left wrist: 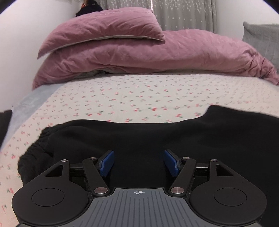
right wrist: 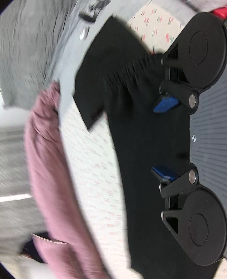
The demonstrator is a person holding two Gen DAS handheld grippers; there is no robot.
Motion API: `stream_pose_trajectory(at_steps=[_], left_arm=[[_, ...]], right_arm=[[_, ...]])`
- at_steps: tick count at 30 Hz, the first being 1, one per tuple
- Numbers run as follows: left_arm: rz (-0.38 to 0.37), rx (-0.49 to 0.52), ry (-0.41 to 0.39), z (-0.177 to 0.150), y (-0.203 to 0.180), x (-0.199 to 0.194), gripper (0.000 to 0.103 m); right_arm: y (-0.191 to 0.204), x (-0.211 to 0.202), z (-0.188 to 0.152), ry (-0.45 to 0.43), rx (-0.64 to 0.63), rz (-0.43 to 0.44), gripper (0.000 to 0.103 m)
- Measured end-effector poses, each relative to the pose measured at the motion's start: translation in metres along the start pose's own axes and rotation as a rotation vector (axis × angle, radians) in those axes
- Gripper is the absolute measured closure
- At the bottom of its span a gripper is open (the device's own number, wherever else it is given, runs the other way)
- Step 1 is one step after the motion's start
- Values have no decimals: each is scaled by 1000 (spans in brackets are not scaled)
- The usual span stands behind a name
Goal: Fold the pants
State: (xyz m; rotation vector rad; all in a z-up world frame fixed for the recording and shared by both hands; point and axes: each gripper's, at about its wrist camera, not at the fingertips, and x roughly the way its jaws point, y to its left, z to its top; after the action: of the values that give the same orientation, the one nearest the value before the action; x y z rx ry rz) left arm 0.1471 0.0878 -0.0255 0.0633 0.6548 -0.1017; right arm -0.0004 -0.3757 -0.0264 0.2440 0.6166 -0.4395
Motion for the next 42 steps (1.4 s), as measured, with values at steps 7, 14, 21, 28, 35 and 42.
stream_pose_trajectory(at_steps=[7, 14, 21, 28, 35, 42], left_arm=[[-130, -53, 17, -3, -22, -28, 17], [-238, -82, 33, -17, -48, -41, 3], [-299, -87, 73, -29, -65, -30, 3], [-332, -68, 108, -35, -76, -24, 3], [-375, -93, 110, -34, -75, -22, 3], [-520, -197, 109, -26, -74, -12, 3]], right_arm=[[-42, -10, 3, -25, 153, -117, 22], [-65, -3, -16, 97, 300, -45, 22], [-78, 1, -28, 154, 482, 73, 46], [-82, -8, -34, 110, 579, 79, 89], [-30, -23, -11, -22, 354, 79, 91], [52, -16, 11, -38, 80, 180, 91]])
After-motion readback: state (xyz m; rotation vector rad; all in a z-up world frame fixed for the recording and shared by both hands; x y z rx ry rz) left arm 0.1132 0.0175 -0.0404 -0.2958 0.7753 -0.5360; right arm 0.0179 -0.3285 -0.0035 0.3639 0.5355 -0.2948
